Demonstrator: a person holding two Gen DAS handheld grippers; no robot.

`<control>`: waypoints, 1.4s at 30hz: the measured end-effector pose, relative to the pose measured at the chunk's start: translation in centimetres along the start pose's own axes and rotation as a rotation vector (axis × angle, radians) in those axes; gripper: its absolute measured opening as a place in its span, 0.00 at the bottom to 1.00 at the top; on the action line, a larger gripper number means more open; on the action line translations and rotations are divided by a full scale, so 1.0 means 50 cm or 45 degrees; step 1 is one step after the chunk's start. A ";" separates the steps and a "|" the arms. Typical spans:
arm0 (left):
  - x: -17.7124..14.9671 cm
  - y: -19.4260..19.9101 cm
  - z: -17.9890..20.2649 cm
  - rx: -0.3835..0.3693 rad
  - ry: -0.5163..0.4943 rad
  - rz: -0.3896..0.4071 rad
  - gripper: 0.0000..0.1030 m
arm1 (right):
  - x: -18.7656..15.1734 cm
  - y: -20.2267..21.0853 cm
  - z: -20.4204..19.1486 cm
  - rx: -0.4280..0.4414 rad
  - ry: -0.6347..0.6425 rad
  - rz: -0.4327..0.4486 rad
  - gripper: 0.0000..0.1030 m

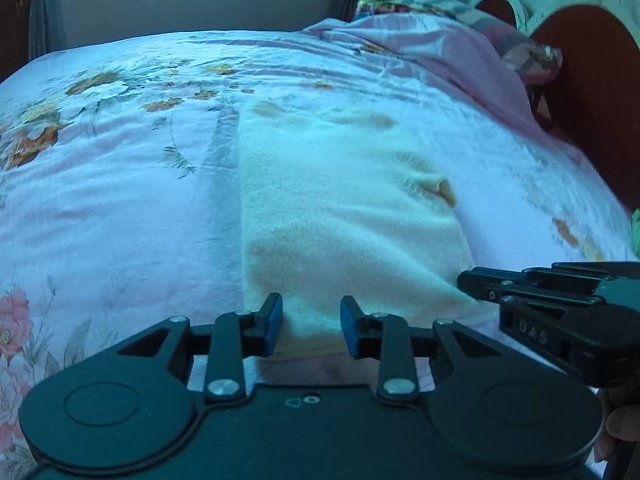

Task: Fold small clothes
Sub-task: 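Open the right gripper and release the folded sweater, then lower both open grippers onto the end of the sweater bundle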

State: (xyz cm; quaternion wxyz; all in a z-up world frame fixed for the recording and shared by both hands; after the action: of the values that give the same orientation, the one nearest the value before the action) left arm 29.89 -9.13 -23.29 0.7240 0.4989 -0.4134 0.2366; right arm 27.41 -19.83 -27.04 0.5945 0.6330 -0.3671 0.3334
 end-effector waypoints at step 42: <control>0.023 -0.051 -0.023 0.080 0.011 -0.050 0.56 | 0.019 -0.013 0.012 0.040 -0.124 0.025 0.70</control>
State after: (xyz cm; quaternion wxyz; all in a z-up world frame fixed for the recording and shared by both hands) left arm 32.86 -9.16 -23.87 0.7142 0.5285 -0.3927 0.2375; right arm 28.43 -20.49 -26.61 0.5625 0.6541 -0.3966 0.3138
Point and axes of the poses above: each gripper's, at about its wrist camera, not at the fingertips, and y roughly against the way its jaws point, z to its right, x to its top, the point moved 8 cm from there along -y, roughly the way its jaws point, and after that the axes turned 14 degrees about z, right-handed, at the moved point
